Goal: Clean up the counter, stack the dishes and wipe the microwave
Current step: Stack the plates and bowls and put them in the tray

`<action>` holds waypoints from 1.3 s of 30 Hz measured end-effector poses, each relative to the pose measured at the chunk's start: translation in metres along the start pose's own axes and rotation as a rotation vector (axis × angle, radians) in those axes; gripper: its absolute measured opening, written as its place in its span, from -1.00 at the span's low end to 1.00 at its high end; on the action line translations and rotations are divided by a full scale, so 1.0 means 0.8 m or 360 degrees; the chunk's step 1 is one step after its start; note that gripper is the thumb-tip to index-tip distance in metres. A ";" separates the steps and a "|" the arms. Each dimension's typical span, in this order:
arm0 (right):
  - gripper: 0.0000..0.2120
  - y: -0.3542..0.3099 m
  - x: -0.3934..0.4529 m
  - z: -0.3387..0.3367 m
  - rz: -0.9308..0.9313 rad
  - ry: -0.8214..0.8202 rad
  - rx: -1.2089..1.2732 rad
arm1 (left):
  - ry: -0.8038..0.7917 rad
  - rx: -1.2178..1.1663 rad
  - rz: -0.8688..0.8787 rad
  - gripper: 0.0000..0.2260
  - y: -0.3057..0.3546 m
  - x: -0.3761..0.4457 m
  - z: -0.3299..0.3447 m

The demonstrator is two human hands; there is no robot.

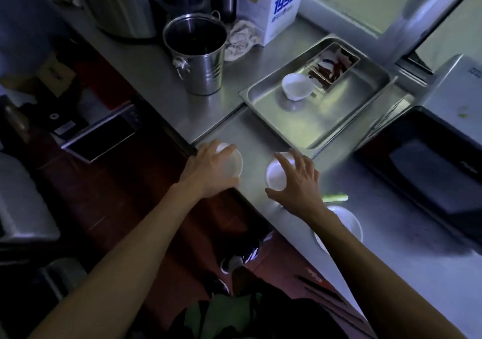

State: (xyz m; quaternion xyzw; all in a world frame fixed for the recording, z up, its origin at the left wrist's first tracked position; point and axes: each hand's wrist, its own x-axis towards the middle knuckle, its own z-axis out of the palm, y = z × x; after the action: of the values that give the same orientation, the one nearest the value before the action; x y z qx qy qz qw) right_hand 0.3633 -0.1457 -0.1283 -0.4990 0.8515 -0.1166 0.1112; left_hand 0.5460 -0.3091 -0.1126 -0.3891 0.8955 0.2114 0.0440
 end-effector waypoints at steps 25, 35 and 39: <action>-0.13 0.090 0.166 -0.050 0.0677 0.0259 0.0222 | -0.0122 0.0259 0.0716 -0.21 0.100 0.314 -0.049; -0.11 0.076 0.241 -0.051 0.0935 0.0253 0.0219 | -0.0272 0.0302 0.0917 -0.21 0.122 0.442 -0.050; -0.11 0.079 0.260 -0.047 0.1026 0.0223 0.0240 | -0.0341 0.0379 0.1003 -0.20 0.136 0.480 -0.040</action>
State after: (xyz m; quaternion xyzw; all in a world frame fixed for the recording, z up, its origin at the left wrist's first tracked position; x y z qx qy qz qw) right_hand 0.2008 -0.2947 -0.1276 -0.1852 0.9600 -0.1721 0.1200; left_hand 0.2045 -0.5166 -0.1399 -0.0613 0.9803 0.1484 0.1152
